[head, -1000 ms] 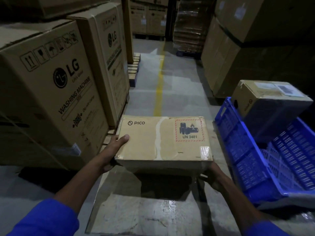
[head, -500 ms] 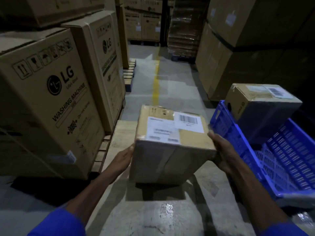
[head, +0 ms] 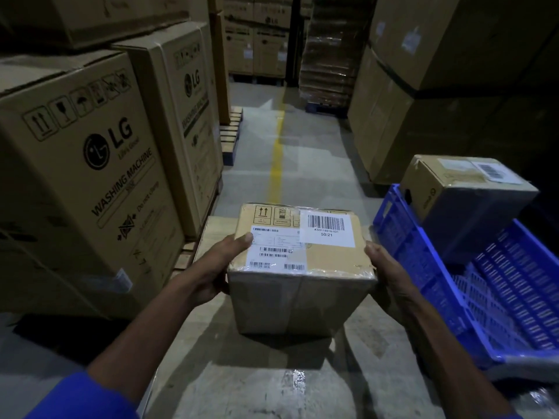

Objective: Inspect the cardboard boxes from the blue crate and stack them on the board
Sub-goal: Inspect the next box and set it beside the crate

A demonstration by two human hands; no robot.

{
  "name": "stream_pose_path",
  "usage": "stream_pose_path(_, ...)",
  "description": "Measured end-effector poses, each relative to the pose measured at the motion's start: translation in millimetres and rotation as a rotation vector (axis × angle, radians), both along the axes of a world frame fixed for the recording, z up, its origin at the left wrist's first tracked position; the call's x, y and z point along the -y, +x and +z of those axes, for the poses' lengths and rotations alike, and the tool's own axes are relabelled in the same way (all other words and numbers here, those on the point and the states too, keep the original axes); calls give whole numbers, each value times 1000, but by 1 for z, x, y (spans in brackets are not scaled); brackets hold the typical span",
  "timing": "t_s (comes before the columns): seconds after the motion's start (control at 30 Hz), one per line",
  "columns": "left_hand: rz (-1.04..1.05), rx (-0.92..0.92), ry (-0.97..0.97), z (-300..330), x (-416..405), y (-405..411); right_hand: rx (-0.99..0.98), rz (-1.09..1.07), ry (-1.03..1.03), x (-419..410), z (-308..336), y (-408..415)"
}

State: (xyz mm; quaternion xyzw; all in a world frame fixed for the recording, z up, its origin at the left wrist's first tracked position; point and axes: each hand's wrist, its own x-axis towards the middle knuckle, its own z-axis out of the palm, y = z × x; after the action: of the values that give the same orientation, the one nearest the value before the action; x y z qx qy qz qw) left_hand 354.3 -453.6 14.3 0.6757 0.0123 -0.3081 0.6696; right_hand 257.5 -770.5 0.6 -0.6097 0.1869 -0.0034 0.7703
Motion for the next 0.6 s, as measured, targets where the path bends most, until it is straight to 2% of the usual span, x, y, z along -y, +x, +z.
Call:
stream_pose_path(0.1, 48, 0, -13, -2, -1, 4, -66, -26, -7, -6, -14, -1)
stream_pose_path(0.23, 102, -30, -73, -7, -21, 7, -377, 29, -110, -22, -55, -1)
stream_pose_path(0.3, 145, -64, -136, -8, -36, 6, -458, 67, -93, -32, -70, -4)
stream_pose_path(0.43, 222, -108, -249, -10, -60, 6, -442, 113, -36, -38, -83, -6)
stream_pose_path(0.5, 260, -62, -246, -14, -68, 10, -421, 59, -62, -37, -84, -4)
stream_pose_path(0.6, 336, 114, -20, -26, -70, 17, -324, -163, -89, -28, -80, -1)
